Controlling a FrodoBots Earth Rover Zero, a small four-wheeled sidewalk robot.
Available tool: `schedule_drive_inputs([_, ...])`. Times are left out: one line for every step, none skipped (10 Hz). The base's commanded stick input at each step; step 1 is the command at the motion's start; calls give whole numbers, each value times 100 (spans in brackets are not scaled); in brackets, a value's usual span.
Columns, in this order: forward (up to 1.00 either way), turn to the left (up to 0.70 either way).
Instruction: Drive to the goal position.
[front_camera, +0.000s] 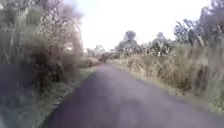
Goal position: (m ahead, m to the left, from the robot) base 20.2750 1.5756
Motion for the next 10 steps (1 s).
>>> schedule_drive_inputs([85, 0])
schedule_drive_inputs([85, 0])
schedule_drive_inputs([85, 0])
schedule_drive_inputs([85, 0])
schedule_drive_inputs([85, 0])
schedule_drive_inputs([85, 0])
schedule_drive_inputs([85, 0])
schedule_drive_inputs([85, 0])
schedule_drive_inputs([85, 0])
schedule_drive_inputs([85, 0])
